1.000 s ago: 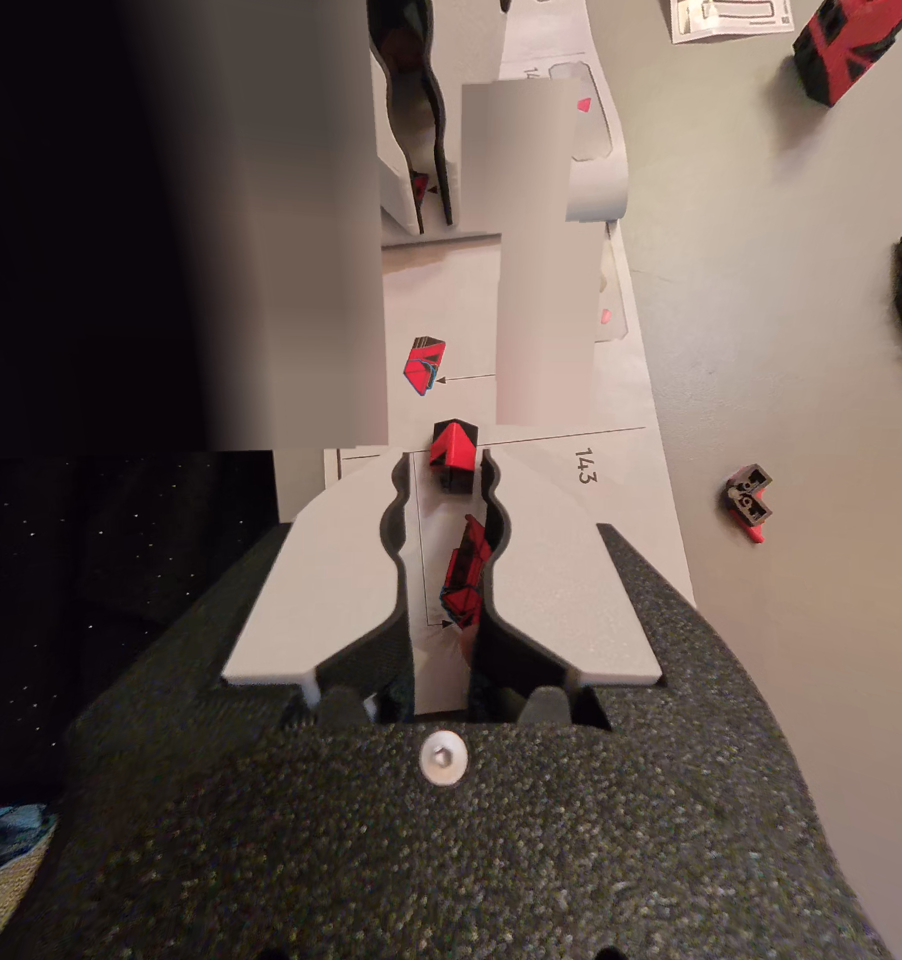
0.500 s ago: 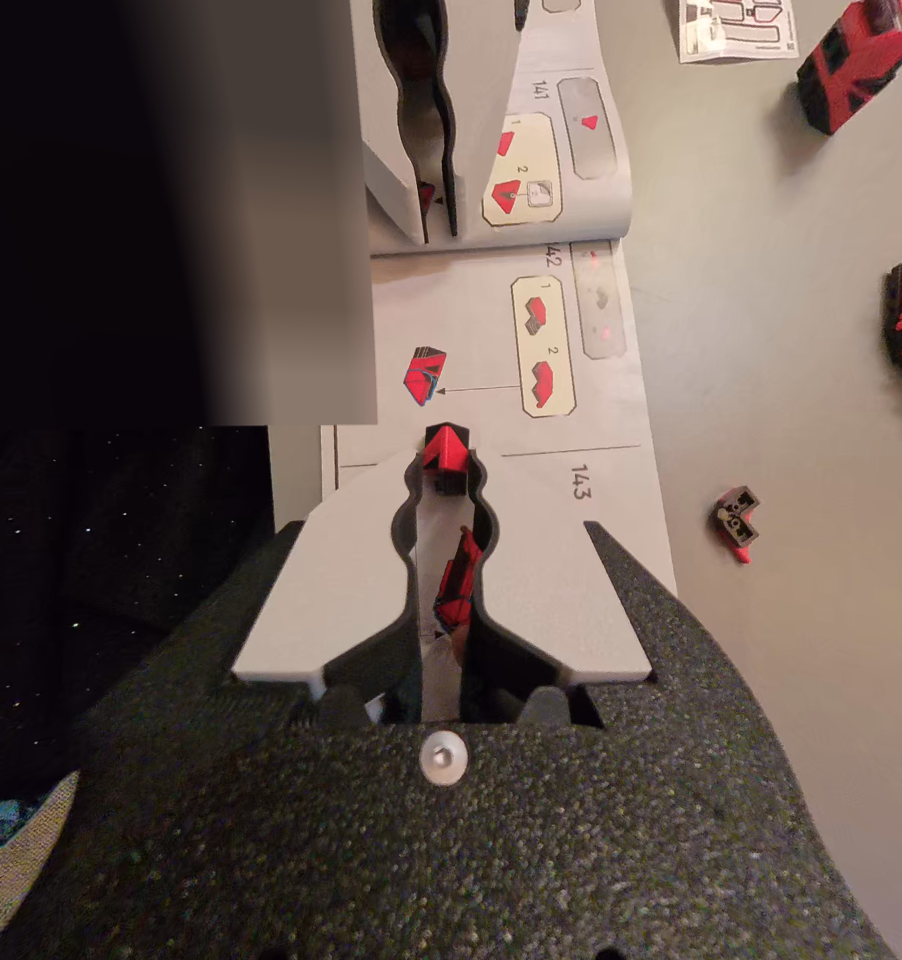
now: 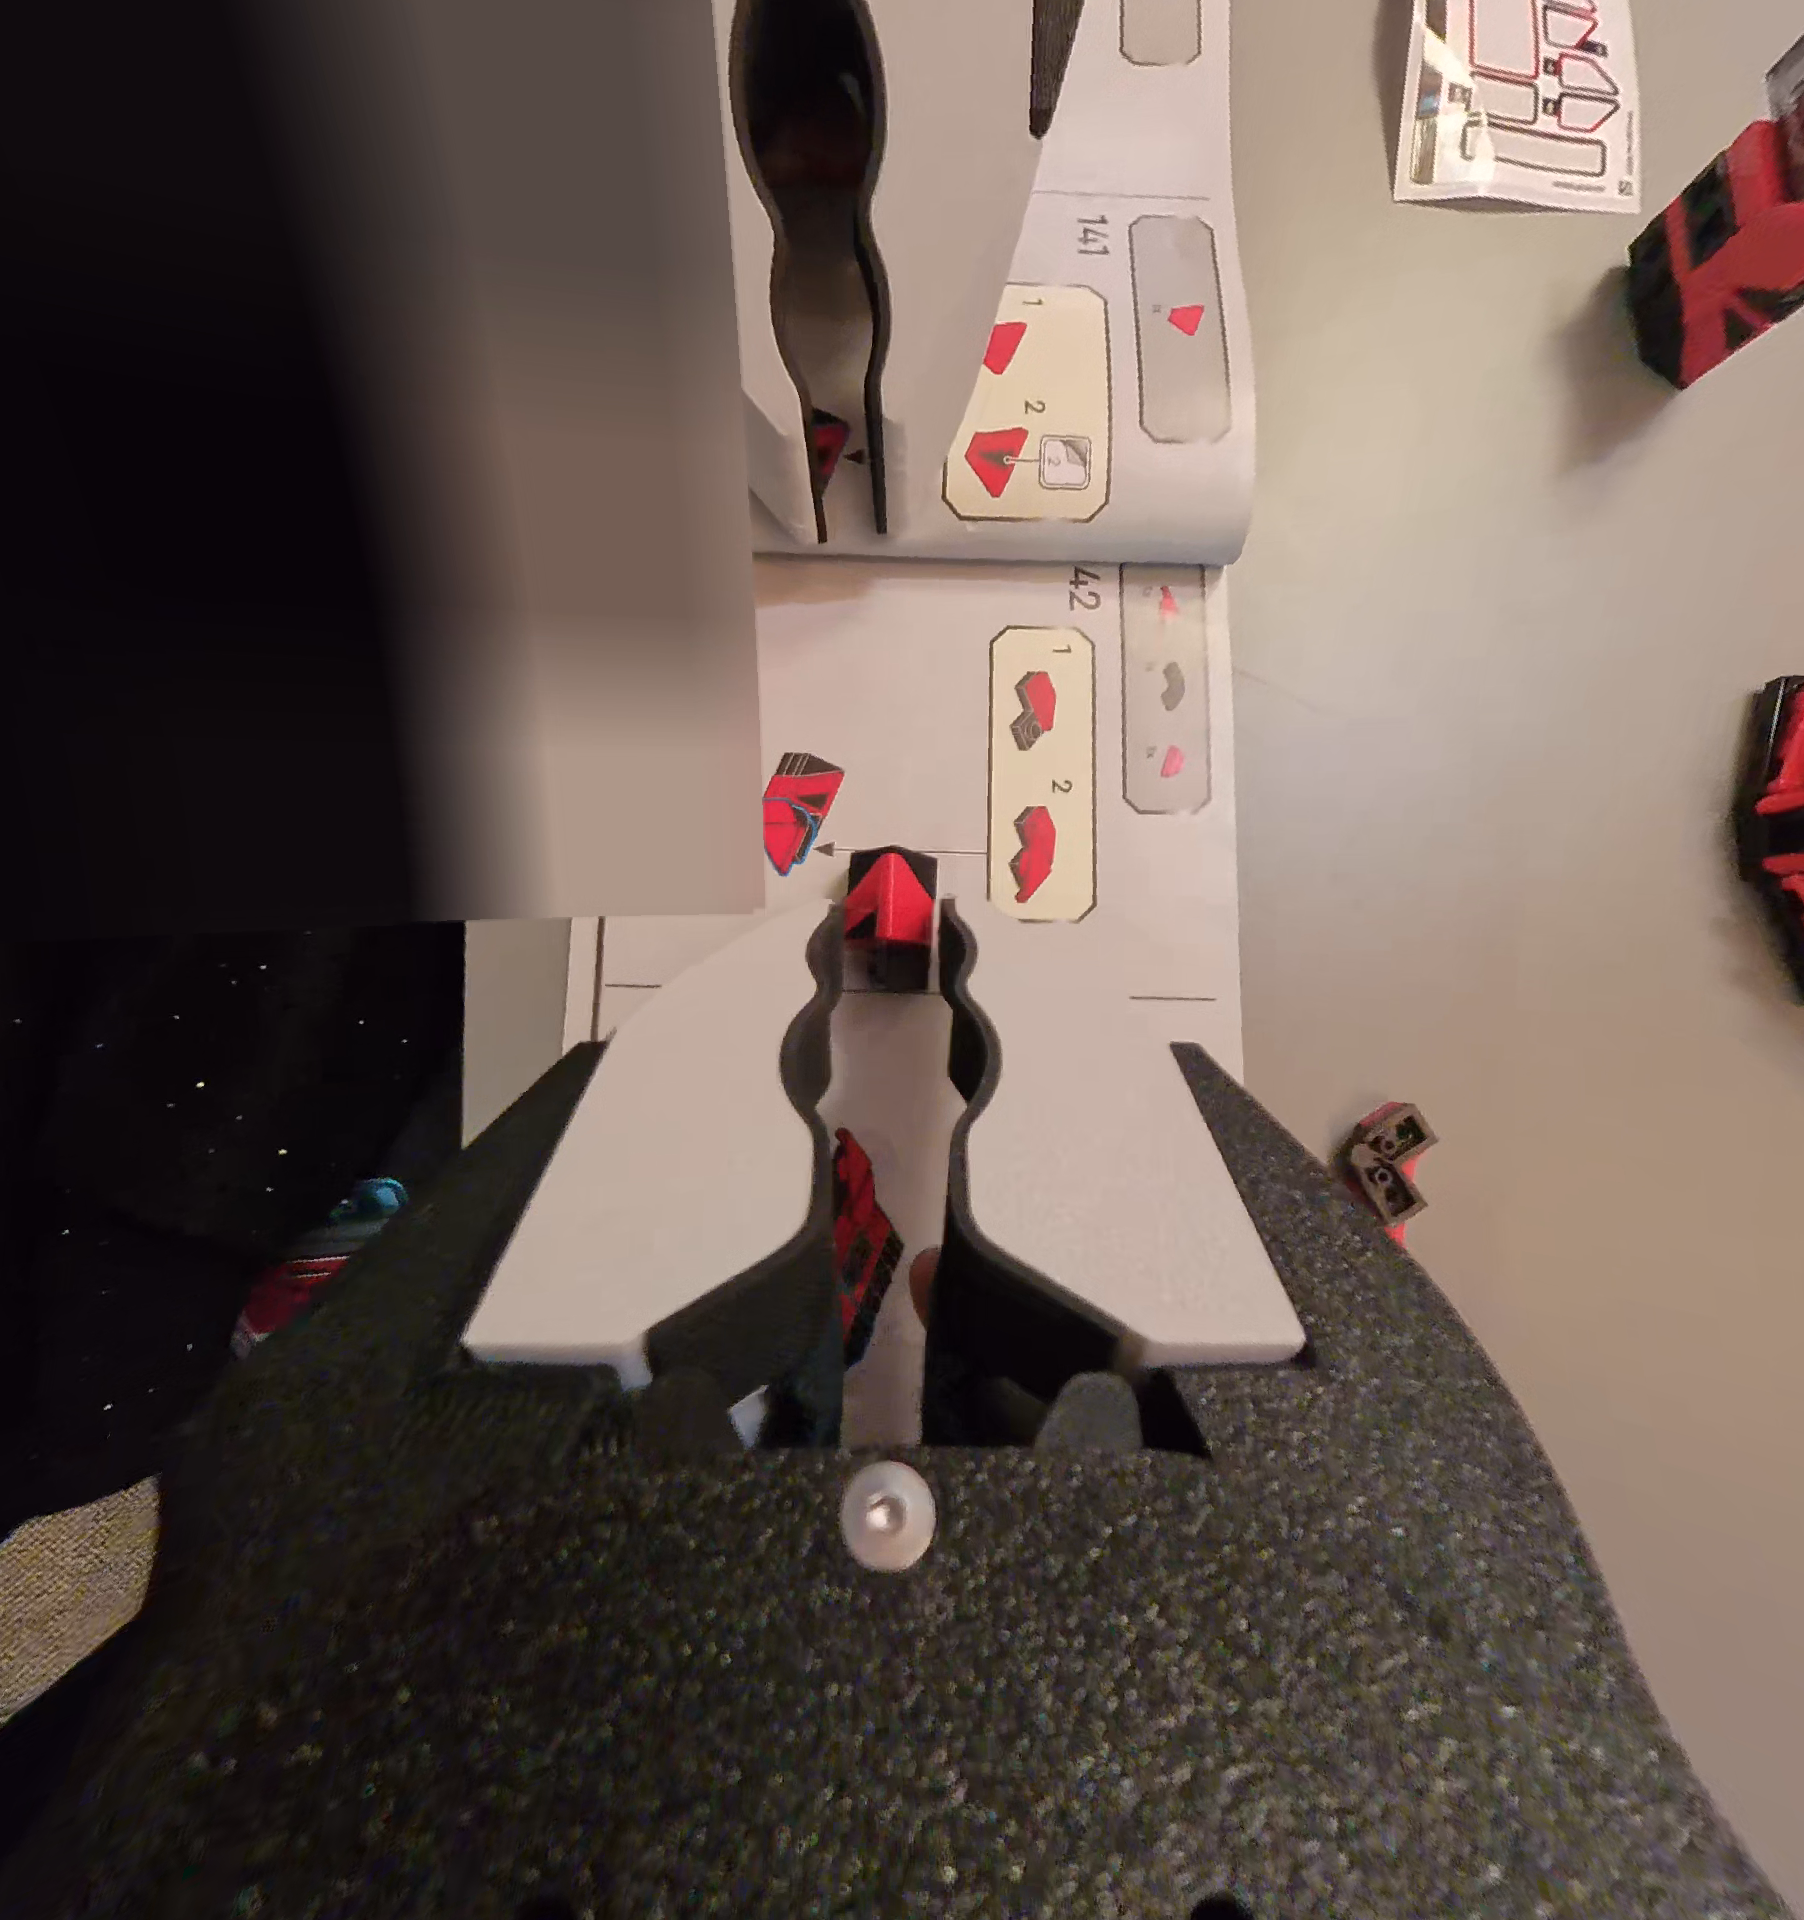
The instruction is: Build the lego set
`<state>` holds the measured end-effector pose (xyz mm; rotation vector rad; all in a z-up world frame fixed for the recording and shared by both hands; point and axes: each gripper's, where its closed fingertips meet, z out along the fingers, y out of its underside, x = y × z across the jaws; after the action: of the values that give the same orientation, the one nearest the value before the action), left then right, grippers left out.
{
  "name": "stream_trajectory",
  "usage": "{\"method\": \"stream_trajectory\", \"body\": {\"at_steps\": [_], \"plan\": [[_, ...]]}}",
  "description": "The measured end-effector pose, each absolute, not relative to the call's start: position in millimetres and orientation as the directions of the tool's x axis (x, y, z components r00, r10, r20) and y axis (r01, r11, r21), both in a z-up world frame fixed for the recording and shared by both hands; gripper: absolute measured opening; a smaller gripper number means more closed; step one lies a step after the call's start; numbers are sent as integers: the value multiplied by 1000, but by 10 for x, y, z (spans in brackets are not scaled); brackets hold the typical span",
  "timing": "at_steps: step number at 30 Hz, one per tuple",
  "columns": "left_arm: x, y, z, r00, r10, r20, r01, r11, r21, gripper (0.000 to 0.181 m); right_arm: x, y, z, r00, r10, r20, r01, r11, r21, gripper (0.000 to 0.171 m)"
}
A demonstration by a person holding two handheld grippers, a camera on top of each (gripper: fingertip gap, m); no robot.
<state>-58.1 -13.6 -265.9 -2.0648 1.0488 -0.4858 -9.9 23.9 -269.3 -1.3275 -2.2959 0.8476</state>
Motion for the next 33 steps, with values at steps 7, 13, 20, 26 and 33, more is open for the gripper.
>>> {"method": "stream_trajectory", "body": {"at_steps": [7,13,20,26,33], "plan": [[-581,-135,-2661,591,-807,-3,-519,-378,-767,10,-26,373,-2439,-413,911,13,616,289,-732,26],[-581,-133,-2662,591,-807,-3,-520,-378,-766,10,19,1081,-2359,-201,975,92,668,205,-716,21],[-581,-133,-2663,592,-806,4,-516,-382,-766,9,-114,1195,-2626,-314,940,136,719,329,-612,22],[-581,-134,-2663,591,-806,4,-516,-382,-767,10,-137,1240,-2719,-314,944,103,742,311,-594,20],[-578,-137,-2661,590,-808,3,-517,-381,-767,10,-143,1223,-2740,-318,947,37,738,273,-617,13]]}}
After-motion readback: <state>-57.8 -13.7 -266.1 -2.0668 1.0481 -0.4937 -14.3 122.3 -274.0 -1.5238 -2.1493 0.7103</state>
